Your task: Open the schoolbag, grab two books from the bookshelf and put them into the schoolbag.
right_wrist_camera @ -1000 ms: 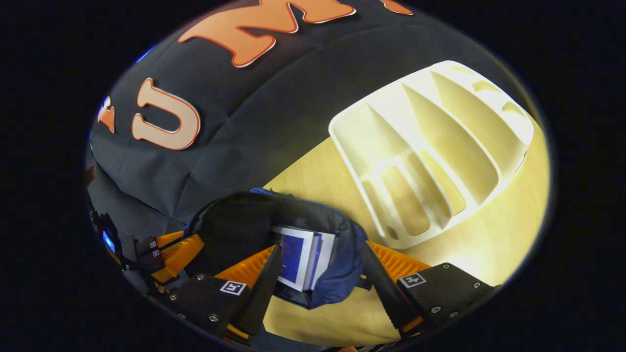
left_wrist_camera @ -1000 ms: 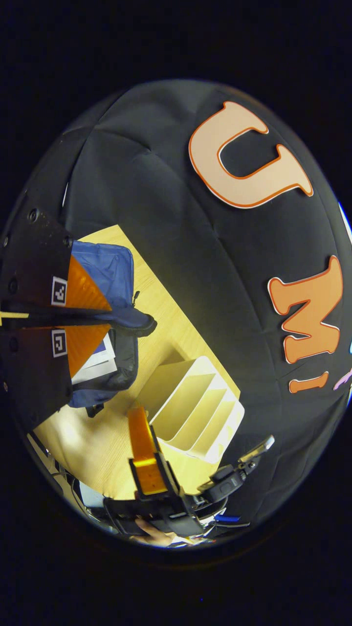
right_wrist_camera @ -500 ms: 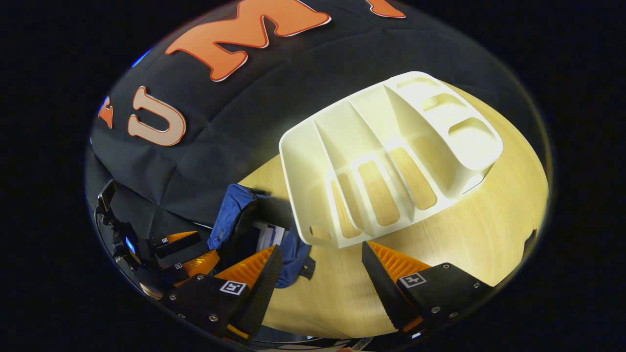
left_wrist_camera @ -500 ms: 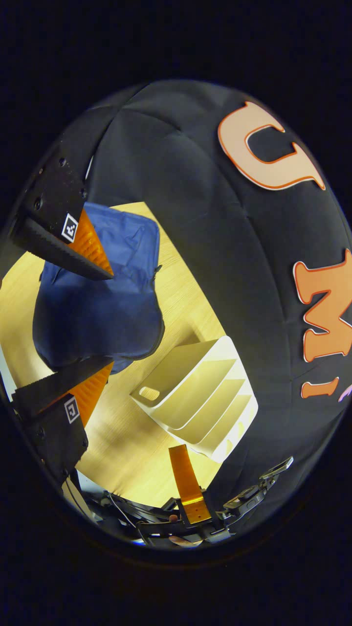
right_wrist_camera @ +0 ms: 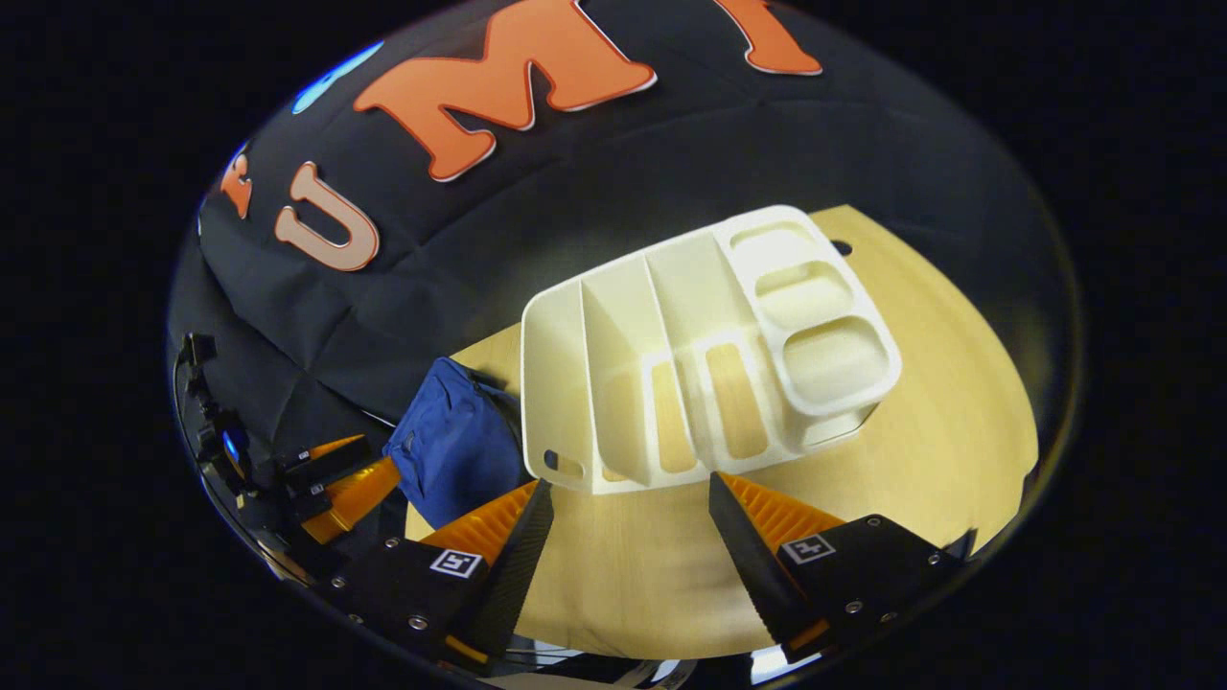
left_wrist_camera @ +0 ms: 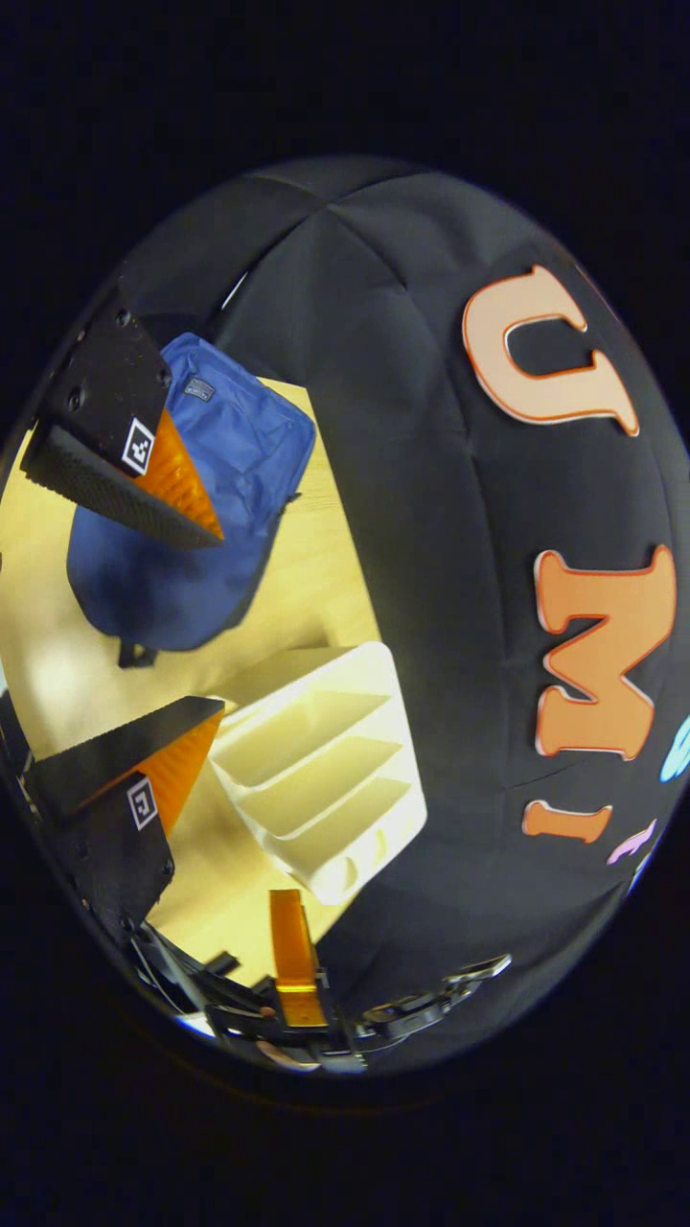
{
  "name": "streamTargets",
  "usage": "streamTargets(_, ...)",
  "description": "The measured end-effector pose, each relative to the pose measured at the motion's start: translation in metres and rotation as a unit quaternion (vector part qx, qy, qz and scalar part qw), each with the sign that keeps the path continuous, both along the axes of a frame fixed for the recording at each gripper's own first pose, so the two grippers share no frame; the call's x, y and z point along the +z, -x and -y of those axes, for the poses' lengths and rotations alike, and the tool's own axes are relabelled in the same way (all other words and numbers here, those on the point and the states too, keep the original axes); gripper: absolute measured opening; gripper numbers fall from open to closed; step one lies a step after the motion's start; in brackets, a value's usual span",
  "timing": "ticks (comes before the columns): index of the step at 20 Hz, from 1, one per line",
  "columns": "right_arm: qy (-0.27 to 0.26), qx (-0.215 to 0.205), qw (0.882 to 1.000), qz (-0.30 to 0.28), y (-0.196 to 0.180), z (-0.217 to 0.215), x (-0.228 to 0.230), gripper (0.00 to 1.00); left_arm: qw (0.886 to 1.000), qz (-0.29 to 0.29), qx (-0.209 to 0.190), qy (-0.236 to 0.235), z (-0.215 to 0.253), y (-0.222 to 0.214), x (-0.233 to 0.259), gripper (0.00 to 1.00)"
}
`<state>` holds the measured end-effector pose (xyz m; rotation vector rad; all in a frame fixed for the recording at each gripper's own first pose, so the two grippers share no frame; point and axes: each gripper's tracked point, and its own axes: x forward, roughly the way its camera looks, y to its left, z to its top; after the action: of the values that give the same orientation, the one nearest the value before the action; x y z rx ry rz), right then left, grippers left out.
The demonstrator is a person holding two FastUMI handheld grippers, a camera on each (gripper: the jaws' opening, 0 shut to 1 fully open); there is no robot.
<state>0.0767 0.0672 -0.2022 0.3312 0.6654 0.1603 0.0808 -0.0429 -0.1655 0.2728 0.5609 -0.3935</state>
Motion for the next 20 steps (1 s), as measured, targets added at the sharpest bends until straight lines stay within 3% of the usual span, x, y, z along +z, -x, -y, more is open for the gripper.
streamTargets(4,0.07,-0.019,0.989,0.131,0.004,0.056,0.073,0.97,0.993,0.098,0.035,0.051,0.026,0.013,0.073,0.98)
streamTargets(10,0.102,-0.057,0.941,0.316,0.054,0.111,0.183,0.97,0.97,0.211,0.062,0.103,0.04,0.036,0.144,0.97)
streamTargets(13,0.099,-0.08,0.919,0.374,0.078,0.119,0.202,0.96,0.955,0.27,0.054,0.114,0.038,0.041,0.163,1.0)
streamTargets(14,0.101,-0.087,0.913,0.385,0.077,0.118,0.202,0.96,0.951,0.285,0.057,0.105,0.035,0.046,0.165,0.95)
streamTargets(17,0.114,-0.093,0.909,0.391,0.077,0.114,0.193,0.96,0.94,0.321,0.066,0.092,0.039,0.05,0.171,0.99)
streamTargets(20,0.117,-0.09,0.915,0.376,0.072,0.108,0.184,0.96,0.94,0.318,0.059,0.103,0.037,0.054,0.172,0.99)
